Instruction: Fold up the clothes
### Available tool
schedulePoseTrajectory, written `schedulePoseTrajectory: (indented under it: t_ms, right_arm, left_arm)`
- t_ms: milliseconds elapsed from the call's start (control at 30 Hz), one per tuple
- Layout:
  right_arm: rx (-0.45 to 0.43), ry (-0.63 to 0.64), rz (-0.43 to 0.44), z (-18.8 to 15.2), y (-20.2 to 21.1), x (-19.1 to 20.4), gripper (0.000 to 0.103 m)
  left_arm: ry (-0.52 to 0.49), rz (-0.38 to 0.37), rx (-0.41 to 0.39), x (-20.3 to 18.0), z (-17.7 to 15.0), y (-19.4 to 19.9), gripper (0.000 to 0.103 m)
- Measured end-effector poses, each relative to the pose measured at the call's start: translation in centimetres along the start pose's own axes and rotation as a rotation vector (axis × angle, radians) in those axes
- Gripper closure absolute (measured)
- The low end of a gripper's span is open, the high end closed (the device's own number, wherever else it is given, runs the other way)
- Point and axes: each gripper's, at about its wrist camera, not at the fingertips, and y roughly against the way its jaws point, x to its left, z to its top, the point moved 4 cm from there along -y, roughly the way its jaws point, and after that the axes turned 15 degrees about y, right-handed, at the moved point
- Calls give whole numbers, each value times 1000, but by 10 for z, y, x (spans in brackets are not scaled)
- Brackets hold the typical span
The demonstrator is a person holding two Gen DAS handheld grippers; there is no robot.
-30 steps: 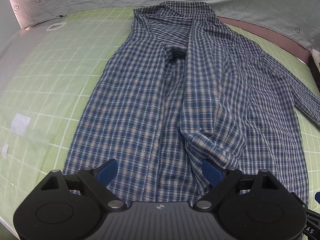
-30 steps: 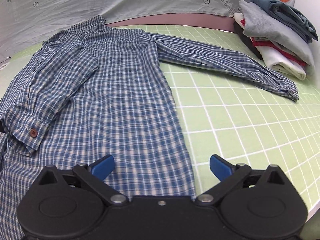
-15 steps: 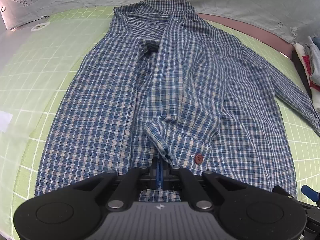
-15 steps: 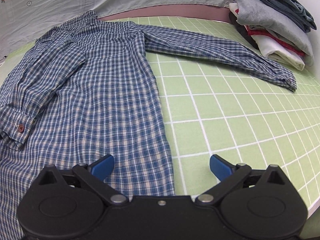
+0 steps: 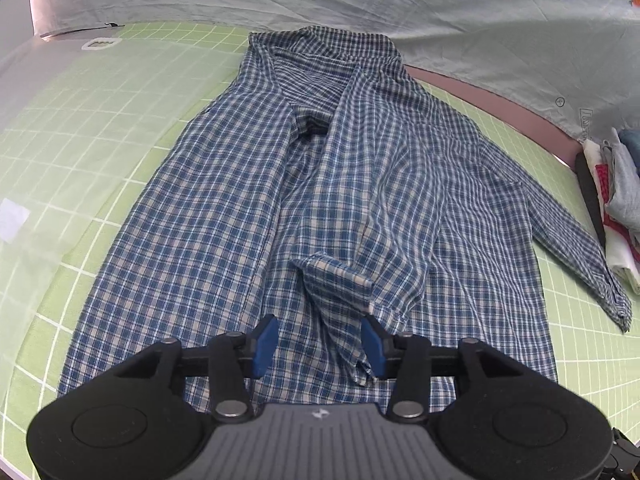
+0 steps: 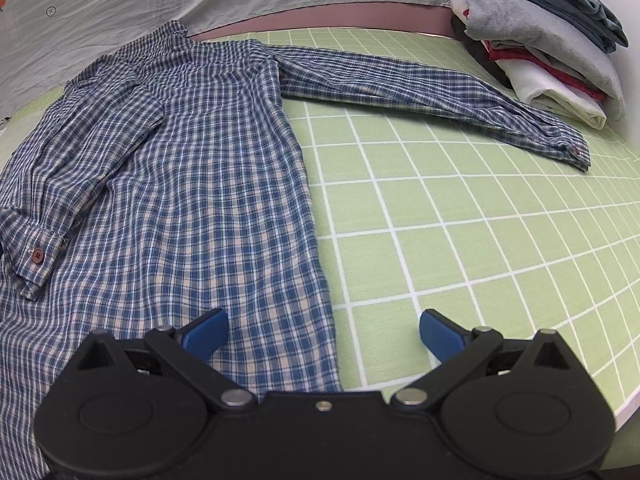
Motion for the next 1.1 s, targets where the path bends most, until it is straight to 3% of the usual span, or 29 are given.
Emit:
schedulePoseTrajectory:
  t_ms: [200, 400, 467, 533, 633, 867, 1100]
  right_arm:
    - [2, -24, -1, -1, -1, -7, 0]
    - [0, -42, -6, -2, -3, -12, 0]
    - [-3, -39, -8, -2, -2, -11, 0]
    - [-5, -39, -9, -2, -2, -11, 0]
    - [-8, -43, -10, -3, -2, -11, 0]
    - [-12, -66, -31, -4, -2, -8, 0]
    - [-19, -95, -56, -5, -1, -5, 0]
  left_arm:
    - [8, -3, 12, -1, -4, 1, 48]
    - [41, 19, 38, 7, 1, -15, 50]
    - [39, 8, 45, 8, 3, -18, 58]
    - [26, -4, 53, 6, 3, -19, 93]
    - [15, -32, 44, 6, 1, -15, 101]
    - [27, -109, -9, 16, -7, 18, 102]
    - [171, -180, -1, 56, -17, 55, 102]
